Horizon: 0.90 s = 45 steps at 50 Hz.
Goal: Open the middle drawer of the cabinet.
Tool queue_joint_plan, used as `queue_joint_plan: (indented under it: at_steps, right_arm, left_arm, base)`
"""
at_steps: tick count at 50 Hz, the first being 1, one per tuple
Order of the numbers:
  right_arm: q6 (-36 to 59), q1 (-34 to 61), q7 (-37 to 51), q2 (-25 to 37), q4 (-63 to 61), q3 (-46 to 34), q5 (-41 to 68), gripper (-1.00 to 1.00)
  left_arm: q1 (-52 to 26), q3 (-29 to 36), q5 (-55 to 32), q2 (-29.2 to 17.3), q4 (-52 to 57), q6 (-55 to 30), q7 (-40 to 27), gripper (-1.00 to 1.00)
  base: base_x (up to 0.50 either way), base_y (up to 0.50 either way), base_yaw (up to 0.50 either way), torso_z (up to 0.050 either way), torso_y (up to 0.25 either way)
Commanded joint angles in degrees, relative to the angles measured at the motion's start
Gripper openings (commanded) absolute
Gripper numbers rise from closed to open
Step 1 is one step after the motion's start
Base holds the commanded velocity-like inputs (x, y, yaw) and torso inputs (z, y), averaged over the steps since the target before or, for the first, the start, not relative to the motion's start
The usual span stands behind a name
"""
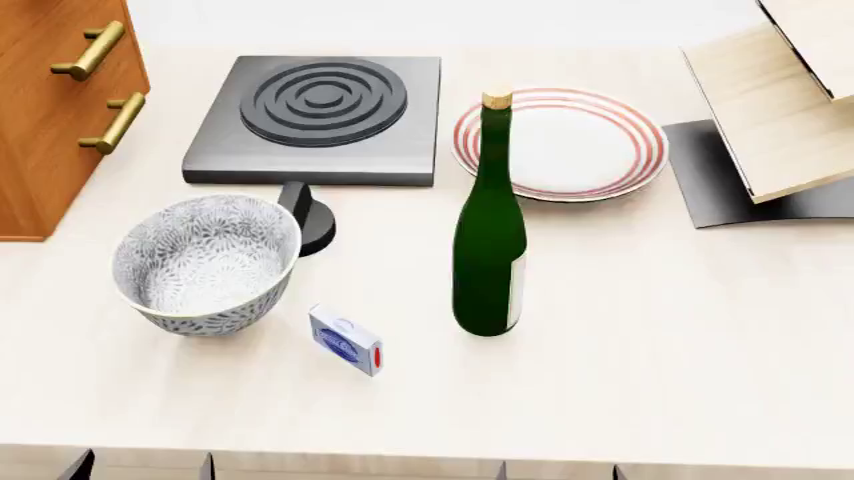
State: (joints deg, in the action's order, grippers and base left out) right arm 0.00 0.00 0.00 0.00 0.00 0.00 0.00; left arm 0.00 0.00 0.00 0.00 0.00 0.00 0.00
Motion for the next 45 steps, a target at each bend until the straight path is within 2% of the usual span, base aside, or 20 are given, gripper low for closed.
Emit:
queue_joint_plan:
  at_steps: [1, 17, 31, 36, 45]
  right_arm:
    - [0.2, -0.2, 1.3, 0.9, -0.7, -1.1, 0.7, 1.00]
    - [2.4, -0.2, 4.5, 3.2, -1.4, -3.5, 2.6, 1.00]
    - [6.3, -0.4, 7.3, 4.2, -6.0, -4.0, 3.6, 1.00]
    - [10.8, -0.6, 8.3, 4.8, -12.9, -3.9, 4.3, 1.00]
    - [21.5, 0.0, 10.2, 6.6, -27.6, -3.6, 5.0, 1.00]
  left_arm:
    - [0.3, 1.6, 1.9, -1.4, -0.6, 4.3, -2.0, 1.00]
    - [0.6, 4.5, -0.2, -3.7, -0.4, 3.8, -3.1, 1.00]
    - [-0.2, 4.0, -4.1, -4.7, 0.4, 0.8, -3.9, 1.00]
    - [0.3, 3.9, -3.8, -5.5, 5.8, -0.8, -5.1, 1.00]
    - [0.6, 4.3, -5.4, -6.9, 20.6, -9.6, -6.1, 1.00]
  base:
    - [0.00, 0.00, 0.00, 0.000, 0.000]
    - [0.00, 0.00, 0.00, 0.000, 0.000]
    - [0.00, 0.00, 0.00, 0.000, 0.000]
    - [0.00, 0.00, 0.00, 0.000, 0.000]
    - [0.00, 0.00, 0.00, 0.000, 0.000]
